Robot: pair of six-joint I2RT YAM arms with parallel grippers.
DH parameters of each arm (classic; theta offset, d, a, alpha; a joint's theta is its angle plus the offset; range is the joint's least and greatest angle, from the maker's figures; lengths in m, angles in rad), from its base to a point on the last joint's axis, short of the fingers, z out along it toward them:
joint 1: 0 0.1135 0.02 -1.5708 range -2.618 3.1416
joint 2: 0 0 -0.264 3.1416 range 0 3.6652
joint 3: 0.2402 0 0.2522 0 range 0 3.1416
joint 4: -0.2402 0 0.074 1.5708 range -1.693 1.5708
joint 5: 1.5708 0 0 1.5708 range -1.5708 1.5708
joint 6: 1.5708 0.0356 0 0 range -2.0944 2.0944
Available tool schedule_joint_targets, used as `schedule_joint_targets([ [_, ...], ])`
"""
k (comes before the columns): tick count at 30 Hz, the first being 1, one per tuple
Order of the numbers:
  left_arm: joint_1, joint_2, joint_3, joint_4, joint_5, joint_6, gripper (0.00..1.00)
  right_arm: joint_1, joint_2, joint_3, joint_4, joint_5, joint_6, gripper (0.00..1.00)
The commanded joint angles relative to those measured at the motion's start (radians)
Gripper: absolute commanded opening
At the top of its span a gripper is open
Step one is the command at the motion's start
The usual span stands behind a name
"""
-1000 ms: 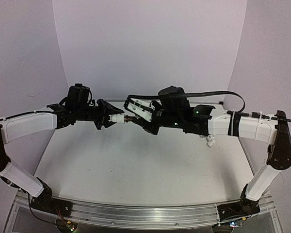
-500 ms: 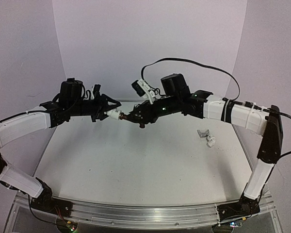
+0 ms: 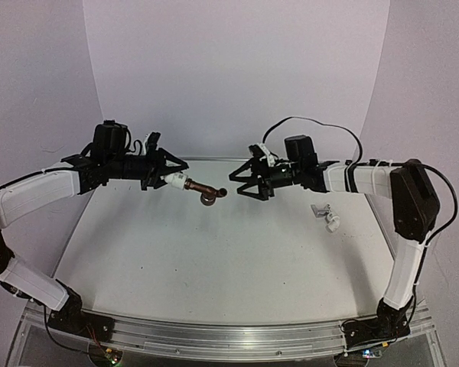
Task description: Install the water faucets
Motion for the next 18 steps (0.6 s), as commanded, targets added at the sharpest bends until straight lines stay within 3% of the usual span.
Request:
schedule_joint_targets([
  [1,0.011,-0.040,0.092,-0.105,-0.043,-0.124,0.00,0.047,-0.250,-0.049,-0.082,0.244,-0.470,0.89],
  [5,0.022,-0.052,0.077,-0.107,-0.031,-0.236,0.00,0.229,-0.377,-0.123,-0.118,0.569,-1.047,0.98],
  [9,0.026,-0.063,0.079,-0.107,-0.021,-0.268,0.00,0.389,-0.377,-0.133,-0.089,0.824,-1.337,0.98],
  [11,0.027,-0.072,0.075,-0.106,-0.018,-0.286,0.00,0.462,-0.378,-0.181,0.036,0.929,-1.480,0.98],
  [14,0.027,-0.078,0.075,-0.107,-0.010,-0.281,0.00,0.504,-0.320,-0.121,0.049,1.027,-1.564,0.98],
  [18,0.027,-0.108,0.072,-0.109,-0.039,-0.198,0.00,0.511,-0.199,0.084,-0.121,1.102,-1.479,0.96],
])
